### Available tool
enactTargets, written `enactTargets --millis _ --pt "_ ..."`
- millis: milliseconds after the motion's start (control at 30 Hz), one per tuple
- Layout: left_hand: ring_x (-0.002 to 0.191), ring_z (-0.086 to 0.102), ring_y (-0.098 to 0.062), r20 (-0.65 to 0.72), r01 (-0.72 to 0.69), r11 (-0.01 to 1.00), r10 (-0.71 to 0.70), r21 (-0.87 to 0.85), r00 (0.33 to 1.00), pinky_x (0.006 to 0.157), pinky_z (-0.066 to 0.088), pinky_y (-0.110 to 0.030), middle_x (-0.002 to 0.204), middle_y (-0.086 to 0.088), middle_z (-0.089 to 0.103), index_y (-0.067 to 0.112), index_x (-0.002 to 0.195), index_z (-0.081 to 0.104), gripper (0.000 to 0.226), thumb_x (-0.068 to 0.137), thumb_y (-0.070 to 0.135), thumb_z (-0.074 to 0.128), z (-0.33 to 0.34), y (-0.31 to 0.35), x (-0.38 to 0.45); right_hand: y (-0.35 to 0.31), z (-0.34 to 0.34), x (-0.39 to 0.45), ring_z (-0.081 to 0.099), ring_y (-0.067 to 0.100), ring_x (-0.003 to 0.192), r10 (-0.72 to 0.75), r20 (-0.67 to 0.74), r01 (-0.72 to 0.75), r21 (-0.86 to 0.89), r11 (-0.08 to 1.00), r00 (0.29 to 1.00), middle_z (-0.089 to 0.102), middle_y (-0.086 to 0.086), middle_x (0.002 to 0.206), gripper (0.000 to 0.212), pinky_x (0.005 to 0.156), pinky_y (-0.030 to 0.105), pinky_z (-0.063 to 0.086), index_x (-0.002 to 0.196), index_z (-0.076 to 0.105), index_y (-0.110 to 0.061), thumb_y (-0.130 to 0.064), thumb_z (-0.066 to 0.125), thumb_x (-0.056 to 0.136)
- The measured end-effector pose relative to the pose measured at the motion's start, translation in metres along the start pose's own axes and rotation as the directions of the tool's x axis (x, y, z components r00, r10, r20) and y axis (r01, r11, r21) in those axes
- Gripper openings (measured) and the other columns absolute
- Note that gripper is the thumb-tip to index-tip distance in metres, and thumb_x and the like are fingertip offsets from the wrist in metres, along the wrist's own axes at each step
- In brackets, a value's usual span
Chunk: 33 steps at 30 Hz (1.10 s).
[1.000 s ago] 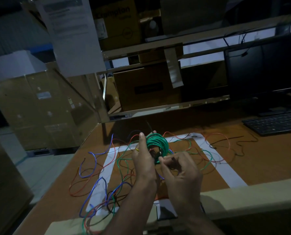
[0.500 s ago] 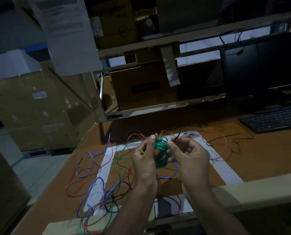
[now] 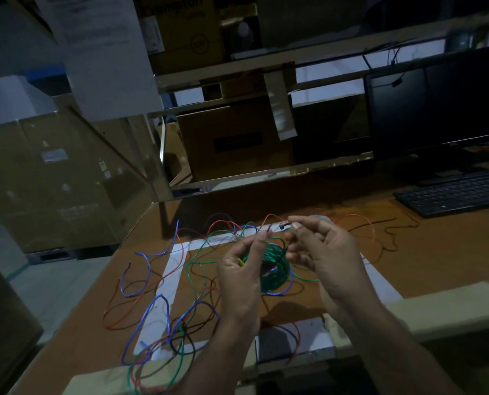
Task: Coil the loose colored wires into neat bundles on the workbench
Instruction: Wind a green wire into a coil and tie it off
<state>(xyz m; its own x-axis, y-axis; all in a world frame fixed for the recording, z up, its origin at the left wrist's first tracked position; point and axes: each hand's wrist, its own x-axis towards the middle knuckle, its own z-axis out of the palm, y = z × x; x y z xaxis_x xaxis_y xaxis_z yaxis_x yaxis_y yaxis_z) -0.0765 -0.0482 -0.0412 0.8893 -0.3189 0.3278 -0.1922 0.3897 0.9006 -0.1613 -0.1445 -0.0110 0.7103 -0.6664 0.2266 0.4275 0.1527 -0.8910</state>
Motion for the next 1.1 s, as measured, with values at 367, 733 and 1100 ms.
enactTargets --millis 367,733,1100 --pt "0.091 0.066 -0.033 0.042 0.066 0.998 -0.066 -0.006 0.997 0.093 0.048 -0.071 0.098 -0.024 0.073 0.016 0.090 0.080 0.040 0.074 0.052 0.082 -0.002 0.005 -0.018 -0.003 -0.014 -0.007 0.067 0.013 0.067 -0.019 0.015 0.019 0.027 0.999 1.000 0.075 0.010 0.085 0.013 0.049 0.018 0.050 0.099 0.071 0.000 0.003 0.071 0.086" --pt "0.085 0.066 -0.019 0.049 0.082 0.997 -0.082 -0.014 0.995 0.075 0.052 -0.038 0.092 -0.008 0.076 0.019 0.086 0.082 0.018 0.079 0.035 0.076 -0.006 0.012 -0.030 -0.001 -0.013 -0.020 0.072 0.018 0.069 0.043 0.046 -0.049 0.139 0.989 0.998 0.075 0.012 0.080 0.021 0.060 0.021 0.060 0.096 0.073 -0.001 -0.009 0.072 0.077" --pt "0.074 0.063 -0.013 -0.001 0.049 0.998 -0.049 -0.028 0.999 0.068 0.051 -0.031 0.078 0.001 0.072 0.021 0.078 0.080 0.013 0.075 0.033 0.079 -0.010 0.010 -0.034 0.014 -0.008 -0.026 0.062 0.006 0.066 0.200 0.069 -0.206 0.109 0.972 0.977 0.072 0.004 0.083 0.026 0.046 0.016 0.047 0.095 0.072 -0.008 -0.017 0.077 0.071"
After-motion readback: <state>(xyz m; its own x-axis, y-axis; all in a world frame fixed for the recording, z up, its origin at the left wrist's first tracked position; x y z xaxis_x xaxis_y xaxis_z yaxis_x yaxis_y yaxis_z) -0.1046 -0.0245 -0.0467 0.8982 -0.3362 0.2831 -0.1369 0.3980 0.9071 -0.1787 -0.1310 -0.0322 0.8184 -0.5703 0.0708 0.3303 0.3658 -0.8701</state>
